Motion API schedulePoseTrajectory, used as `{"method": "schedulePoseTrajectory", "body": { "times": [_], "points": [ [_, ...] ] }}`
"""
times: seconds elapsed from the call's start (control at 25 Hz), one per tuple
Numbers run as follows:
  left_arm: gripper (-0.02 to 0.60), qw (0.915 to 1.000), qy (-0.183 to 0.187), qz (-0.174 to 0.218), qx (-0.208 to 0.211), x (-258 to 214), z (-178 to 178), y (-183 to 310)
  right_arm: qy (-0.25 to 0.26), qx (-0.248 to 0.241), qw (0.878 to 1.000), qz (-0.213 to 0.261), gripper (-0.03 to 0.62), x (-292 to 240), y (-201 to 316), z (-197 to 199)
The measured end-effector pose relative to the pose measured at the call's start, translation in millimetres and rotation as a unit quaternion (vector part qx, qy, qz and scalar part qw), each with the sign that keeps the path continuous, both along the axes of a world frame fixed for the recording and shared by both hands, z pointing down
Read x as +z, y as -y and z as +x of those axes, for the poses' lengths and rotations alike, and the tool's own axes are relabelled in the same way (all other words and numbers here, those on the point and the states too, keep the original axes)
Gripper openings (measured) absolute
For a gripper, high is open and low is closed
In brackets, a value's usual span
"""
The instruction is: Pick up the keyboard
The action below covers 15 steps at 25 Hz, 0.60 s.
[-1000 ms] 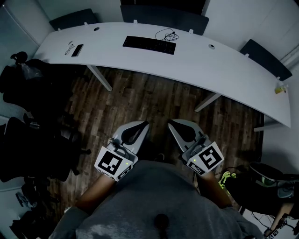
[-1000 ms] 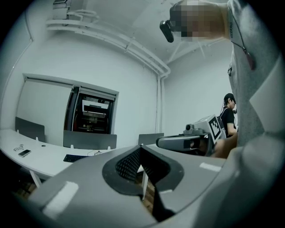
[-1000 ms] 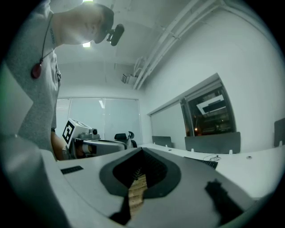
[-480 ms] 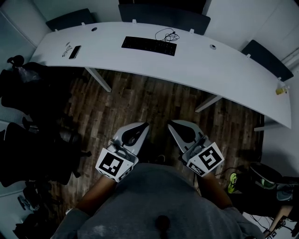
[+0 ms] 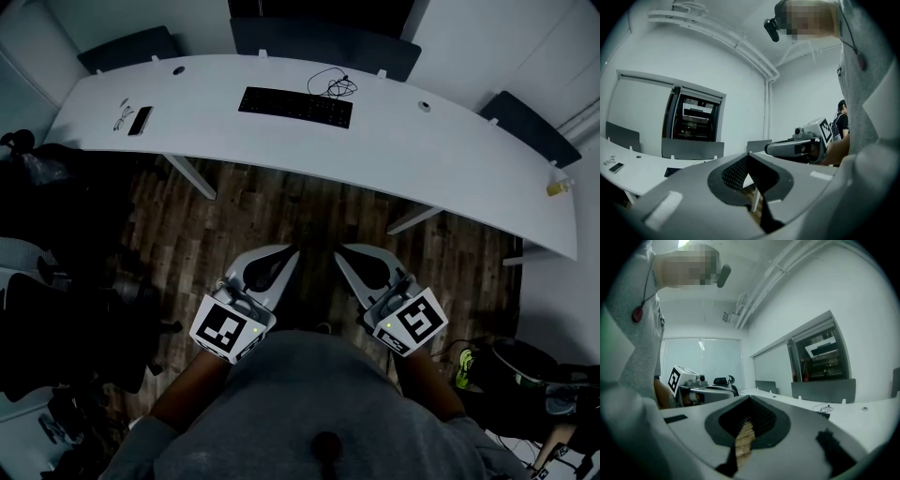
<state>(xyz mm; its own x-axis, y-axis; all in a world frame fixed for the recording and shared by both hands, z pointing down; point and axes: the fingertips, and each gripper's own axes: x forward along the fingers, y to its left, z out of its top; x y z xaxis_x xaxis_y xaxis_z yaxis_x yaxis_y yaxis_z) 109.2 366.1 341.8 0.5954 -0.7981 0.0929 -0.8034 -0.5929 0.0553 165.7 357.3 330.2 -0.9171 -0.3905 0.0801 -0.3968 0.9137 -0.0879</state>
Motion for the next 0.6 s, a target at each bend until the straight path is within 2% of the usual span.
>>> {"method": "schedulePoseTrajectory", "body": {
  "times": [0.16,0.32,0.4,0.6],
  "points": [
    [0.005,0.9995,-0.014,-0.028,0.009,0.1,-17.4,15.2,-0.004,0.009,1.0,-0.002,0.015,-0.3,16.3,-21.1],
    [0.005,0.9997,-0.007,-0.001,0.023,0.4,-38.3,37.8,-0.009,0.019,1.0,-0.005,0.014,1.8,36.5,-40.9],
    [0.005,0.9995,-0.015,-0.014,0.024,2.5,-48.6,47.3,-0.012,0.021,1.0,-0.006,0.015,3.8,45.4,-52.1],
    [0.005,0.9989,-0.02,-0.017,0.039,4.3,-76.9,64.0,-0.018,0.034,0.999,-0.008,0.014,4.8,60.2,-83.0]
  ]
}}
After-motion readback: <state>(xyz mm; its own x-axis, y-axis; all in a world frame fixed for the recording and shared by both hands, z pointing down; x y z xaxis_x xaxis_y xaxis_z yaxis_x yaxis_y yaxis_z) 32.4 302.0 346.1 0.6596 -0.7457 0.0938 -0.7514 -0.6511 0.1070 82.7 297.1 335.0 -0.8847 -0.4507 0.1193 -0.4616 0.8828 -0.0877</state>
